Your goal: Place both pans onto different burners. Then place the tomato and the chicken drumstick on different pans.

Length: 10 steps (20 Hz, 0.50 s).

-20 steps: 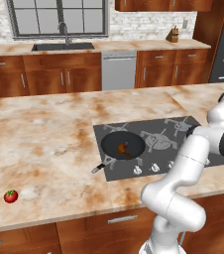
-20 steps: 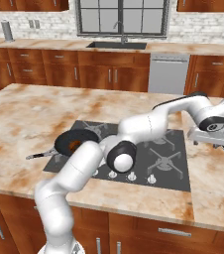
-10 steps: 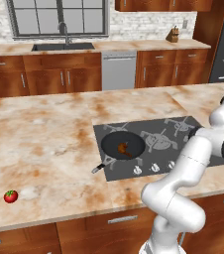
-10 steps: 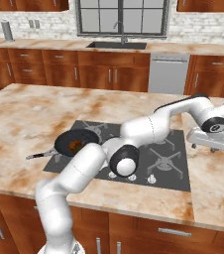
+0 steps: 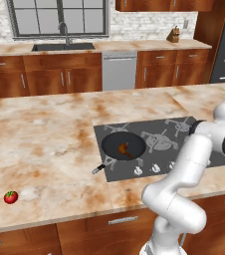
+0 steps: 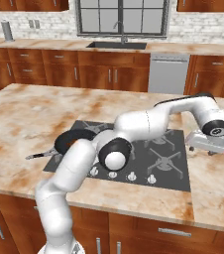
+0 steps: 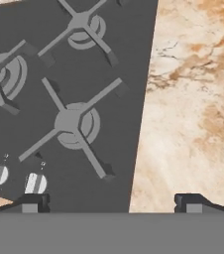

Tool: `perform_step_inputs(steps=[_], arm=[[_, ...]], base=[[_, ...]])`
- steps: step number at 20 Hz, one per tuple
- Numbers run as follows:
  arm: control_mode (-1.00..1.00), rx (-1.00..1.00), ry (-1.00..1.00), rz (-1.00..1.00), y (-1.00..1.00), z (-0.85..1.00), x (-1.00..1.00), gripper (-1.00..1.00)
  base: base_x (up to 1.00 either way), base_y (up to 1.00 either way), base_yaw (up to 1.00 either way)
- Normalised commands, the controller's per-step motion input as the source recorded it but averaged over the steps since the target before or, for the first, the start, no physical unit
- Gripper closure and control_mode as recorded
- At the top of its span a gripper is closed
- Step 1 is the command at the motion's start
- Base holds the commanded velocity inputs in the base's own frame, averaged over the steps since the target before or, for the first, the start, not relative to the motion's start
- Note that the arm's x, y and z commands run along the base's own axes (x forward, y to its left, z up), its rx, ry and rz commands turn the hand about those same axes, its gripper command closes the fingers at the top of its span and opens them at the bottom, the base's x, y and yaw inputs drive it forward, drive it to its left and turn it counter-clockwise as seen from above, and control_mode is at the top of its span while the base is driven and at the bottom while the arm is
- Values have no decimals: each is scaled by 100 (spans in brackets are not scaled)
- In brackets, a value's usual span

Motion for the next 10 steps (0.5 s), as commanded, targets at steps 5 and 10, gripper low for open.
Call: perform_step_inputs(steps=[5, 10], arm=[[-100, -20, -10, 0, 75, -9, -17, -100], [-100, -12, 0, -16, 42, 9, 0, -100]], base=[[0, 0, 0], [0, 0, 0]])
